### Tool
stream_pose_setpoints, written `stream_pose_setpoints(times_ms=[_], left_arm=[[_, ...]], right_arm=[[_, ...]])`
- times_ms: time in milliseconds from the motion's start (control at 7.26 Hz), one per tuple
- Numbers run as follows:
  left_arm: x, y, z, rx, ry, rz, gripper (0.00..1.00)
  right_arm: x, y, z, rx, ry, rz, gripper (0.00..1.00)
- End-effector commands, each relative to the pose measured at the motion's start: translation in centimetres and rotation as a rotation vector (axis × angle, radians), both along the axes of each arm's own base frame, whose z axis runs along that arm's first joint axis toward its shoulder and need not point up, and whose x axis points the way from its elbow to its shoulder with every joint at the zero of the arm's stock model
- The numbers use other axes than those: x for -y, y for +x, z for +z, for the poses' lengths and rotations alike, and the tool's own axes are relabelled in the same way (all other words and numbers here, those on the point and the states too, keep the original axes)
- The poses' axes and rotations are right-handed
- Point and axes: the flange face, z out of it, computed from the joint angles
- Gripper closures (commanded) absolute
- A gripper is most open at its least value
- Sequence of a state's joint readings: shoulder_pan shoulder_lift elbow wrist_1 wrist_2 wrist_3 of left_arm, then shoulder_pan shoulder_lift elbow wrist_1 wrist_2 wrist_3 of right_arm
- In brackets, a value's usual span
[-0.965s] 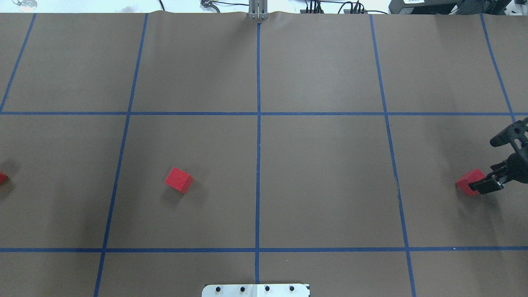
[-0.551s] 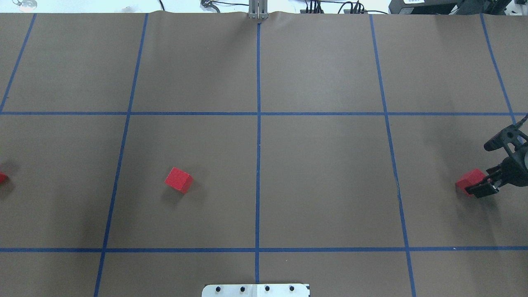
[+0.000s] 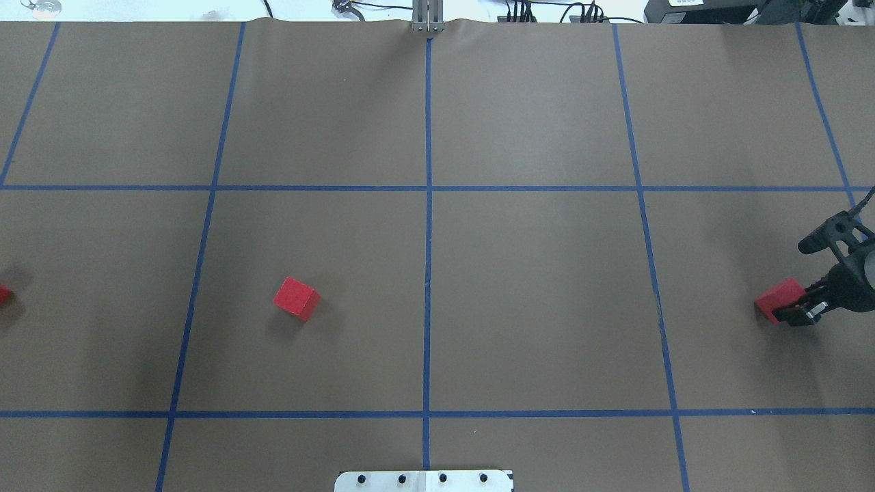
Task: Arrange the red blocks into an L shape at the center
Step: 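Carry the red cube with the right gripper to the table center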
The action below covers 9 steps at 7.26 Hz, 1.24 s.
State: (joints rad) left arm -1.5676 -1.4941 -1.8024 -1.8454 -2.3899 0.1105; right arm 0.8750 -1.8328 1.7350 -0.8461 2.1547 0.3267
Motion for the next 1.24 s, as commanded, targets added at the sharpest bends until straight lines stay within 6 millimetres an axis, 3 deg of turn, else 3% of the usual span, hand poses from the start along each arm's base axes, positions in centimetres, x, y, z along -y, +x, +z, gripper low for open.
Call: stream_pose_setpoints(times_ms=[0,138,276,413,551,827,965,1103], left_arm=[[0.0,0.0,0.1,0.001,-0.002,-0.001,0.00],[0.0,0.0,0.1,0.000,-0.002,0.000,0.00],[0.0,0.0,0.1,0.001,-0.002,-0.001,0.00],[0.0,0.0,0.2,0.001,-0.004,-0.002,0.00],[0.0,0.0,0.2,0.001,-0.004,-0.002,0.00],[0.1,0.1,0.5,0.001,-0.010,0.000,0.00],[0.1,0.1,0.5,0.001,-0.010,0.000,0.00],[0.1,0.1,0.5,0.001,-0.010,0.000,0.00]], right_arm=[[1.2,-0.3,-3.1,0.045,0.038,0.010,1.00],[2.6,-1.1,-6.8,0.058,0.046,0.014,1.00],[4.9,-2.6,-11.9,0.044,0.025,0.022,1.00],[8.1,-5.2,-17.8,0.068,-0.070,0.117,1.00],[9.5,-9.4,-23.5,0.108,-0.144,0.168,1.00],[8.0,-20.1,-35.6,0.113,-0.304,0.233,1.00],[6.7,-24.7,-40.2,0.080,-0.324,0.314,1.00],[5.5,-29.1,-42.5,0.070,-0.357,0.348,1.00]])
